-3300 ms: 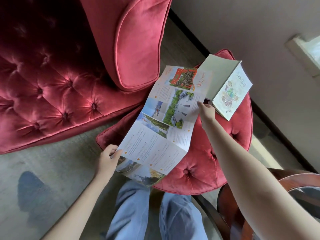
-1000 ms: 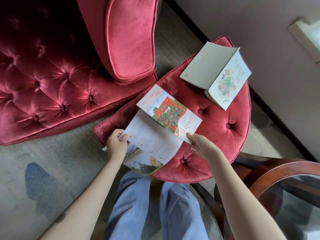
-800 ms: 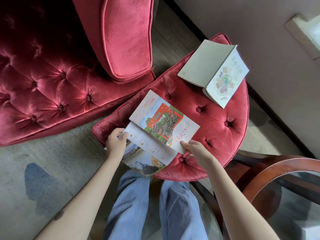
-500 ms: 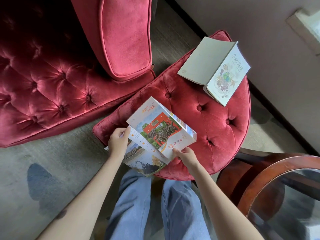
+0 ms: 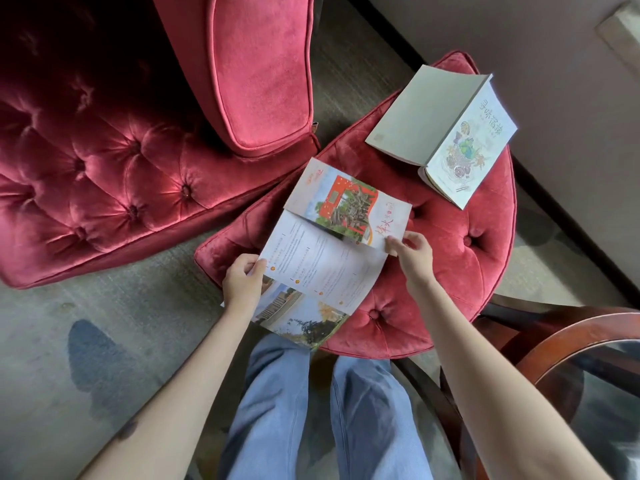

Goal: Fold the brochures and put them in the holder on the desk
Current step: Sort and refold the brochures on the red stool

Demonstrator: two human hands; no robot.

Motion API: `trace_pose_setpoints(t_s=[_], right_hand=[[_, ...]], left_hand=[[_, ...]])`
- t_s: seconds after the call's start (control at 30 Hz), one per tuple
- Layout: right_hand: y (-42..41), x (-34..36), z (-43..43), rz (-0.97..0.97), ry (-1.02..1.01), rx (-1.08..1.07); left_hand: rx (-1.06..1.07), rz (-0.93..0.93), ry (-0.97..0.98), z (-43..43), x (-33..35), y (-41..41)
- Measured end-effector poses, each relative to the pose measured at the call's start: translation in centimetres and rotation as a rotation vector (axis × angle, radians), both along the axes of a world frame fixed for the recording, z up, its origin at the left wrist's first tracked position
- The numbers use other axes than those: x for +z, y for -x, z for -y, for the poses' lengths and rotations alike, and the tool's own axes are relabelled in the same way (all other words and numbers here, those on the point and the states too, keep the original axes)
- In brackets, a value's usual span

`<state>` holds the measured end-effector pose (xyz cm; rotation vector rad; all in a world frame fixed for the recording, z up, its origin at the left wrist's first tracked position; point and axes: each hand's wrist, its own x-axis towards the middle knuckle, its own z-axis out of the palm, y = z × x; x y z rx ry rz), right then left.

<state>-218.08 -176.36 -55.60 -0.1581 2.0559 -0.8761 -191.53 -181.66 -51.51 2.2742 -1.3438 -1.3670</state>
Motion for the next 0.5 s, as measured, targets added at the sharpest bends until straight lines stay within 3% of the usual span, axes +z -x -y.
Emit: trace_pose_setpoints(t_s=[0.17,0.4,0.5], right_hand=[[0.4,-0.3,-1.0,0.08,0.007,-0.016],[0.3,0.3,-1.2,0.255,0.031,-0.216],[0.5,0.6,-1.2,0.283,0.021,-0.148]], left_hand=[[-0.007,0.01,-0.023,-0.7,-0.2,0.8],[0.019,-0.003,-0.035,-0.9,-0.2,1.4],[0.039,-0.002,-0.037,-0.7,-0.1,1.0]])
